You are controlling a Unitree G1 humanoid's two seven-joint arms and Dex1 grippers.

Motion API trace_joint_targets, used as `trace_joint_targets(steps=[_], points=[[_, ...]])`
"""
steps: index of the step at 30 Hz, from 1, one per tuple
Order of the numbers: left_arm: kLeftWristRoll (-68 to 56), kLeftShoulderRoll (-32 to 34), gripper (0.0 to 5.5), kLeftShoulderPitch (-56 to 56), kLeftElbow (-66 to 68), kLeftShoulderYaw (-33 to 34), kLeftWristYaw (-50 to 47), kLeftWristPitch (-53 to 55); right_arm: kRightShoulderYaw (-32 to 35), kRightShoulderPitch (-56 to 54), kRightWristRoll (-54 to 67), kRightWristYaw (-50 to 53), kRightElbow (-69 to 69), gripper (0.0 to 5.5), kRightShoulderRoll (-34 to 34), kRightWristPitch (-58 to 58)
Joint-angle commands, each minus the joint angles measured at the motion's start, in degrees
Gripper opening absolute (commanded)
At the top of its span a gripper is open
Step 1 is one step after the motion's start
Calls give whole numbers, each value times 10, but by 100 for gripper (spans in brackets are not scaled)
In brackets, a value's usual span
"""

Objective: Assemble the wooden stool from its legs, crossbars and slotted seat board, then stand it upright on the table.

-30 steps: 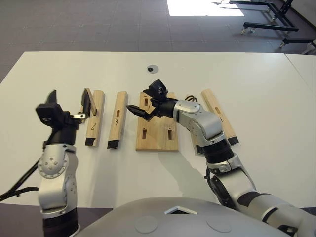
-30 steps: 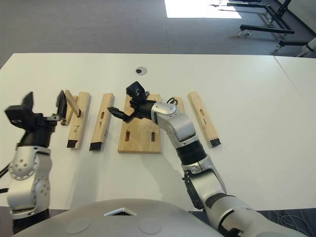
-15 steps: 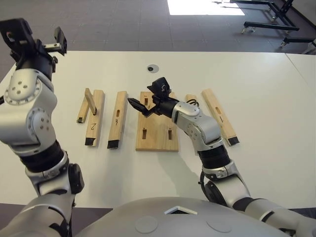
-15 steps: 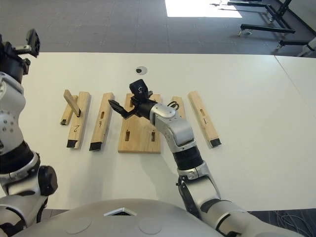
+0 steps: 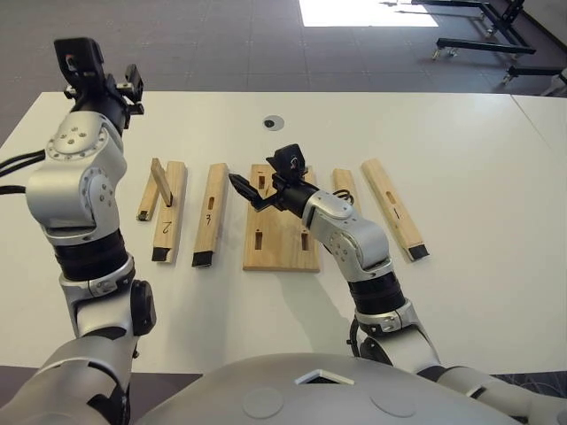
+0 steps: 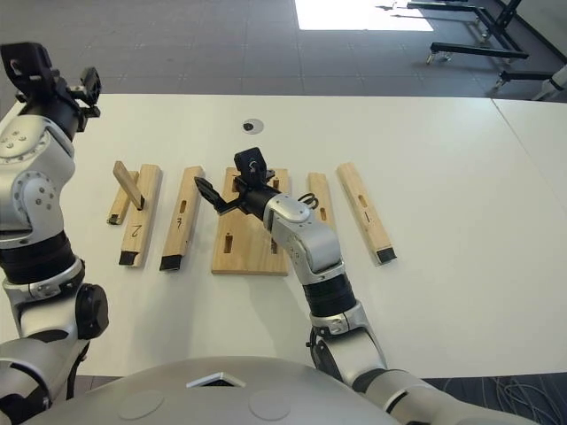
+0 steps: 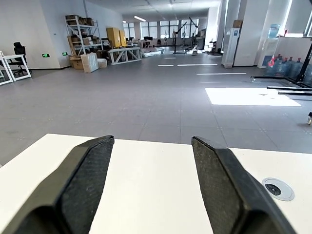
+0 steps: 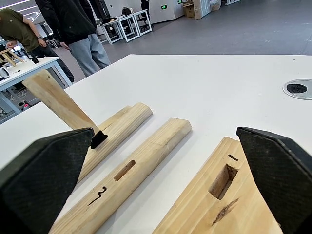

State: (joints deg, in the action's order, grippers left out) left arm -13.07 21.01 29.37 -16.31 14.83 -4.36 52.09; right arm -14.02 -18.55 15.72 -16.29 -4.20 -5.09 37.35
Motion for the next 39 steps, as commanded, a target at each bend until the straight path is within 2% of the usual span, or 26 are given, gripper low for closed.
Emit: trace_joint_targets(steps=[1, 8, 14, 25, 39], points=[[1, -23, 294, -18, 17, 5, 10, -47, -2, 2, -4, 2, -5, 540, -1, -2], [23, -58, 294, -2, 15, -32, 0, -73, -2, 5, -5, 10, -8, 540, -7, 1], [61, -44, 294, 32, -6, -70, -5, -58, -3, 8, -2, 14, -11, 540, -5, 3], [93, -33, 294, -23, -37, -58, 10, -62, -3, 11, -1, 19, -13, 540, -9, 6], [101, -23, 294, 25, -58, -44, 19, -41, -7, 3, 4, 7, -9, 540, -1, 8]])
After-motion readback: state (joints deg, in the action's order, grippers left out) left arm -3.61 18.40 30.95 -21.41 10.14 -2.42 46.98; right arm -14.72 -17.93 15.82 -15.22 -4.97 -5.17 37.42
